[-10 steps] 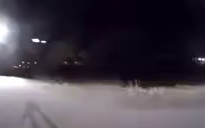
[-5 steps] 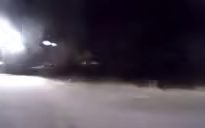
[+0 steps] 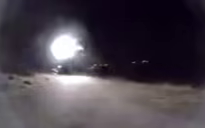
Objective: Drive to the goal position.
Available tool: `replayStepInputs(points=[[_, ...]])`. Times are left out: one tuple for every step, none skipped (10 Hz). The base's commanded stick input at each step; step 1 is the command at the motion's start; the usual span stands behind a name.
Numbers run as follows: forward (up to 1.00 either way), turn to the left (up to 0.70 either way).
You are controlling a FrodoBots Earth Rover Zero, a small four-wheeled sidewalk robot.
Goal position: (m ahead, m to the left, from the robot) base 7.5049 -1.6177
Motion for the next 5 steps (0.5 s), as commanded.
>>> replayStepInputs(points=[[0.00,1.00],[0.00,1.00],[0.00,1.00],[0.00,1.00],[0.00,1.00]])
